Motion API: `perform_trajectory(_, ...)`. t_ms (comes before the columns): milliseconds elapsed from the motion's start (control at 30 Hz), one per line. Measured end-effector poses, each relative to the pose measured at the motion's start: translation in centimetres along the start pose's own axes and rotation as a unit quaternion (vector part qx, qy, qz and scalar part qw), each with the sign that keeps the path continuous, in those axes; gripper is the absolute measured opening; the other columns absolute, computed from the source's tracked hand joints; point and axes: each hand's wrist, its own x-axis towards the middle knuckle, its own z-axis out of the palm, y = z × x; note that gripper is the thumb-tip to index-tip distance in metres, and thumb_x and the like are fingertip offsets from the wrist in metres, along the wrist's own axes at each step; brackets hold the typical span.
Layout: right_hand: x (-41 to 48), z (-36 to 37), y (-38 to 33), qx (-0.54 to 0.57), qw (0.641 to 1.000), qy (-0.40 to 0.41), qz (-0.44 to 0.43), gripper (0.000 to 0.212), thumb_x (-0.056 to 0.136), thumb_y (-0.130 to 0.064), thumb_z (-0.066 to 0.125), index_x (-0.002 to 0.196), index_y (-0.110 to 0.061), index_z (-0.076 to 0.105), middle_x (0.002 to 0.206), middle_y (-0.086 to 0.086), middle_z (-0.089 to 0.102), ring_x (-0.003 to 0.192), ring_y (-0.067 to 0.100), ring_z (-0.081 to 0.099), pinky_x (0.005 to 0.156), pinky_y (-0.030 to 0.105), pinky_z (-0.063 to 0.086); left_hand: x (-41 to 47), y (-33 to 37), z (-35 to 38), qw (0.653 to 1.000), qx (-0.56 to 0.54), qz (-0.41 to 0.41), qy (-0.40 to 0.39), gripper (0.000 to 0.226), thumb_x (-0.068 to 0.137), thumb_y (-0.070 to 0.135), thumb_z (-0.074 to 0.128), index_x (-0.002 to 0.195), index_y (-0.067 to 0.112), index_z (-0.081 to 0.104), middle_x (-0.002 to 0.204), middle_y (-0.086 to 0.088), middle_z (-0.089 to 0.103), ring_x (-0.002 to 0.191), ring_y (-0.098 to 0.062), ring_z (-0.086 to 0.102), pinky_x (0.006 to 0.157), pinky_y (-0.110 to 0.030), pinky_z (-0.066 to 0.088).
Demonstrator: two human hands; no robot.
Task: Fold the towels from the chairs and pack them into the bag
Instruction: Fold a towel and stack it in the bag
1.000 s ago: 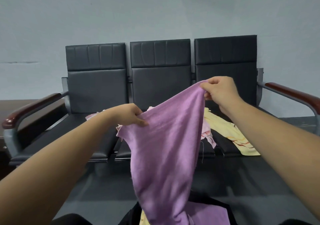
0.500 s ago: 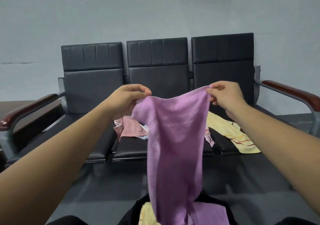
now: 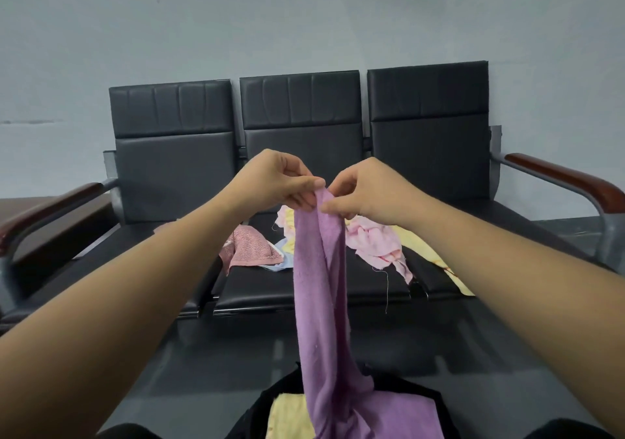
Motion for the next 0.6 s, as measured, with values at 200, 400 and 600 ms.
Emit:
perform_trajectory(200,0.1,-0.8,1.9,0.069,0.997,0.027,0.011,0.011,0.088,-0.026,0.08,0.084,-0.017,0.077,0.077,-0.003,0.074,0.066,0.003,0.063,0.069,0.026,0.054,-0.2,-1.0,-1.1,0.995,0.095,-0.004,-0.013,0.03,0.088,0.035,0.077,0.086,0.005,0.072,0.068,-0.005,0.075,0.061,-0.016,0.071,0.058,-0.019,0.053)
perform_trajectory(400,0.1,-1.7,2.6,0.107,0.99,0.092,0.012,0.019,0.095,-0.03,0.071,0.094,-0.011,0.069,0.089,0.009,0.073,0.073,0.017,0.063,0.067,0.037,0.057,-0.6,-3.8,-2.7,0.971,0.217,-0.064,-0.079,0.074,0.06,0.082,0.073,0.078,0.01,0.07,0.077,-0.012,0.054,0.067,-0.014,0.047,0.066,-0.032,0.039)
perform_trajectory(600,0.1,-1.9,4.1,0.003,0.995,0.095,0.036,0.013,0.095,-0.02,0.072,0.093,-0.008,0.067,0.081,0.004,0.071,0.05,0.003,0.055,0.05,0.018,0.05,-0.5,-4.1,-2.7,0.983,0.161,-0.077,-0.035,0.042,0.08,0.04,0.08,0.069,0.01,0.053,0.052,0.01,0.061,0.055,-0.001,0.065,0.055,-0.018,0.045)
